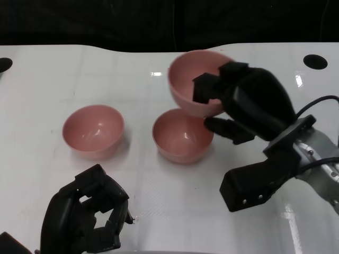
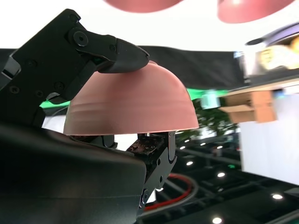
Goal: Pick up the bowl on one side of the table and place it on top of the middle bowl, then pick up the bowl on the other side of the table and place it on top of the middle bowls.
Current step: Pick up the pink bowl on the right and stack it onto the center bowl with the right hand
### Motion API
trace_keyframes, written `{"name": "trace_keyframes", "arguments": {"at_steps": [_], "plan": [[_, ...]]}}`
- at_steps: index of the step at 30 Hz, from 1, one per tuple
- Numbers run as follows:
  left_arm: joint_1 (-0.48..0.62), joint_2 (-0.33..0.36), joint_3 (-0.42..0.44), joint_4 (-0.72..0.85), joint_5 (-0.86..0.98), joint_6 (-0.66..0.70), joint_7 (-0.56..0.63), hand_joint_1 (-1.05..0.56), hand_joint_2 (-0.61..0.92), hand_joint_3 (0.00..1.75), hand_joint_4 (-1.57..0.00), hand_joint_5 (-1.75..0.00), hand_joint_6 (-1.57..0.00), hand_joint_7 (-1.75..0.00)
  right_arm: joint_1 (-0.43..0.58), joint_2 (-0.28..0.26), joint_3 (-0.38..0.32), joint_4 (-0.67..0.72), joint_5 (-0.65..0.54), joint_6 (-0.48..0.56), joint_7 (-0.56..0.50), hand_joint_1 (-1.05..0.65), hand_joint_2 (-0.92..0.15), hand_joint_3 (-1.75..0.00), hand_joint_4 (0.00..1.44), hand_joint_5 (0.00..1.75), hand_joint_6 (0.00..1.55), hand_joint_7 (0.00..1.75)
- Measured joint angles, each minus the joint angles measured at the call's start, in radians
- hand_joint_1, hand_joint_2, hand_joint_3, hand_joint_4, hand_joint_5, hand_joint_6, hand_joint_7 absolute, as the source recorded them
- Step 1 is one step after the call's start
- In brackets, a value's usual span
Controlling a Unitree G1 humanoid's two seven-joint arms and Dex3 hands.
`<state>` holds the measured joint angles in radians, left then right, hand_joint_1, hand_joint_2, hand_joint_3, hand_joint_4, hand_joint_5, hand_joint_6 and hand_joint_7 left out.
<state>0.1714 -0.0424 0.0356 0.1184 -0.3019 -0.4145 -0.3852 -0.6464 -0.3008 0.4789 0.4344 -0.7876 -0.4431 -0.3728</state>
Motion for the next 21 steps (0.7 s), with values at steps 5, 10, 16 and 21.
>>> {"name": "trace_keyframes", "arguments": {"at_steps": [5,10,16,21], "plan": [[-0.001,0.0,0.0,0.001,0.0,-0.003,0.0,-0.19,0.45,1.24,-0.82,-1.63,-0.78,-1.36,-0.001,0.036,0.01,0.022,-0.002,-0.023,0.033,-0.19,-0.41,-1.19,0.93,1.75,0.76,1.75],[-0.003,0.0,-0.001,0.012,0.0,-0.015,0.0,-0.21,0.44,1.23,-0.83,-1.63,-0.78,-1.36,-0.017,0.065,0.042,0.121,-0.011,-0.051,0.032,-0.19,-0.47,-1.03,0.9,1.75,0.73,1.75],[-0.005,-0.002,-0.007,0.016,0.002,-0.027,0.0,-0.22,0.45,1.23,-0.83,-1.62,-0.78,-1.36,-0.047,0.088,0.077,0.239,-0.048,-0.061,0.019,-0.17,-0.51,-0.88,0.88,1.75,0.71,1.75],[-0.006,-0.003,-0.01,0.017,0.003,-0.03,0.0,-0.24,0.44,1.21,-0.84,-1.6,-0.79,-1.35,-0.092,0.122,0.103,0.362,-0.078,-0.048,-0.024,-0.23,-0.66,-0.59,0.84,1.3,0.88,0.79]]}}
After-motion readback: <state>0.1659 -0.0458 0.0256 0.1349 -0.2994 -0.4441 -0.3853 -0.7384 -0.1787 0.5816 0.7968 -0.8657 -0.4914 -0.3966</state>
